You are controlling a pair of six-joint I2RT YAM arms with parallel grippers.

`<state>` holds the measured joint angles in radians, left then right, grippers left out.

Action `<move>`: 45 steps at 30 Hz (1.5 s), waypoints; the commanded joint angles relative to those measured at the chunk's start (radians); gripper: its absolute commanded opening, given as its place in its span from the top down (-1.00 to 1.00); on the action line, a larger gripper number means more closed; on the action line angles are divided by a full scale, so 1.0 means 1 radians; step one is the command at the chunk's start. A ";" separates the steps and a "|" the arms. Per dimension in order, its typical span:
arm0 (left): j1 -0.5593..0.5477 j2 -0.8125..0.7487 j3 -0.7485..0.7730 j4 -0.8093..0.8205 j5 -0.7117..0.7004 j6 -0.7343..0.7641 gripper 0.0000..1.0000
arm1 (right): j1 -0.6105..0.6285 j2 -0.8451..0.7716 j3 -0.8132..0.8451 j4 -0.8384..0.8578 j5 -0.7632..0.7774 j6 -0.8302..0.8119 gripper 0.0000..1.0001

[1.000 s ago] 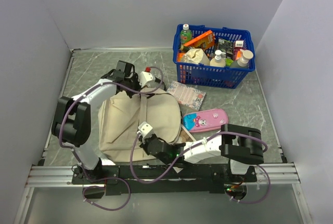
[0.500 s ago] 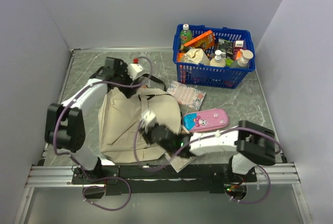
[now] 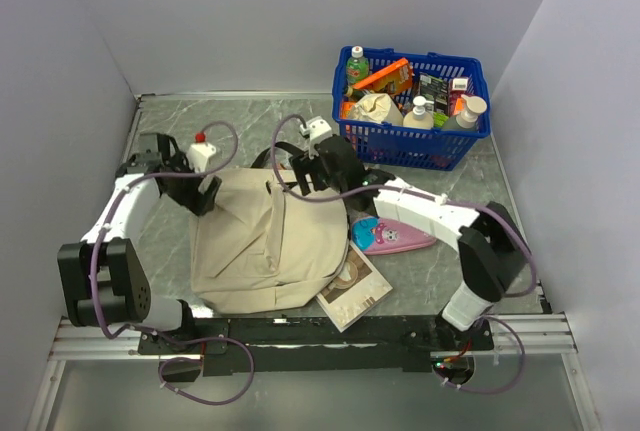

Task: Pack the student bag
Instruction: Zip the student bag at the center of the board, then adjust the student bag at the center of the board.

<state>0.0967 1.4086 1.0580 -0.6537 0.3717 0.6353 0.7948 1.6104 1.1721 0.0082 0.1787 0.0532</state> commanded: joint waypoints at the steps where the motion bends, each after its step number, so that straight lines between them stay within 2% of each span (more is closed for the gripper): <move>1: 0.000 -0.028 -0.102 -0.038 0.045 -0.005 -0.93 | -0.087 0.109 0.093 -0.168 -0.172 -0.021 -0.68; 5: 0.000 -0.007 -0.179 0.029 0.001 0.000 -0.93 | -0.137 0.197 0.150 -0.260 -0.200 -0.004 -0.65; 7: 0.000 0.009 -0.197 0.058 -0.013 0.029 -0.96 | -0.146 0.209 0.130 -0.249 -0.202 0.013 -0.58; 8: -0.002 0.015 -0.202 0.063 -0.010 0.039 -0.90 | -0.149 0.209 0.120 -0.243 -0.211 0.019 -0.54; 9: 0.001 0.023 -0.198 0.059 0.004 0.068 -0.42 | -0.152 0.207 0.110 -0.238 -0.222 0.028 -0.43; 10: 0.001 0.039 -0.182 0.054 0.024 0.072 -0.05 | -0.152 0.200 0.088 -0.232 -0.229 0.039 -0.37; 11: 0.000 0.050 -0.167 0.052 0.030 0.070 0.54 | -0.152 0.192 0.075 -0.228 -0.237 0.046 -0.28; 12: 0.001 0.061 -0.147 0.051 0.029 0.043 0.98 | -0.154 0.181 0.060 -0.209 -0.249 0.056 -0.10; 14: 0.000 0.085 -0.083 0.048 0.038 0.026 0.98 | -0.152 0.135 0.002 -0.182 -0.280 0.088 0.11; 15: 0.001 0.085 -0.064 0.054 0.038 0.009 0.98 | -0.152 0.099 -0.034 -0.168 -0.294 0.111 0.32; 17: 0.001 0.081 0.002 0.072 0.039 -0.009 0.98 | -0.144 0.062 -0.061 -0.137 -0.320 0.131 0.55; 18: 0.000 0.082 0.029 0.075 0.041 -0.032 0.98 | -0.140 0.025 -0.077 -0.134 -0.329 0.143 0.78; 20: 0.001 0.095 0.130 0.078 0.042 -0.052 0.98 | -0.111 -0.009 -0.086 -0.135 -0.331 0.151 0.97; 24: -0.003 0.163 0.343 0.080 0.073 -0.109 0.98 | -0.030 -0.108 -0.095 -0.158 -0.311 0.163 1.00; 26: -0.014 0.199 0.404 0.077 0.073 -0.123 0.99 | 0.026 -0.133 -0.100 -0.174 -0.301 0.177 1.00; 30: -0.077 0.311 0.491 0.054 0.038 -0.128 0.96 | 0.093 -0.152 -0.172 -0.171 -0.317 0.255 1.00; 34: -0.144 0.342 0.418 0.063 0.000 -0.120 0.81 | 0.119 -0.096 -0.253 -0.126 -0.350 0.322 0.96; 35: -0.159 0.337 0.387 0.081 -0.007 -0.118 0.67 | 0.122 -0.066 -0.276 -0.101 -0.363 0.341 0.81; 37: -0.167 0.326 0.321 0.104 -0.030 -0.115 0.33 | 0.126 -0.034 -0.285 -0.093 -0.381 0.347 0.40; 38: -0.167 0.323 0.310 0.104 -0.034 -0.115 0.05 | 0.126 -0.011 -0.278 -0.099 -0.380 0.341 0.22; 40: -0.167 0.306 0.304 0.086 -0.054 -0.109 -0.14 | 0.124 -0.009 -0.264 -0.132 -0.349 0.332 0.11; 41: -0.166 0.291 0.303 0.068 -0.059 -0.094 -0.34 | 0.123 -0.026 -0.241 -0.146 -0.332 0.312 0.01; 42: -0.166 0.252 0.303 0.054 -0.060 -0.083 -0.41 | 0.116 -0.039 -0.230 -0.177 -0.317 0.301 -0.02; 43: -0.166 0.225 0.303 0.040 -0.057 -0.071 -0.58 | 0.101 -0.053 -0.217 -0.188 -0.291 0.291 -0.03; 44: -0.167 0.198 0.304 0.001 -0.018 -0.050 -0.94 | 0.086 -0.081 -0.194 -0.197 -0.285 0.272 -0.05; 45: -0.169 0.140 0.306 -0.024 0.011 -0.040 -0.93 | 0.067 -0.090 -0.183 -0.203 -0.283 0.266 -0.05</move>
<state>-0.0704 1.7340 1.3499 -0.6178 0.3267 0.5518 0.9073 1.5745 0.9241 -0.1307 -0.1490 0.3599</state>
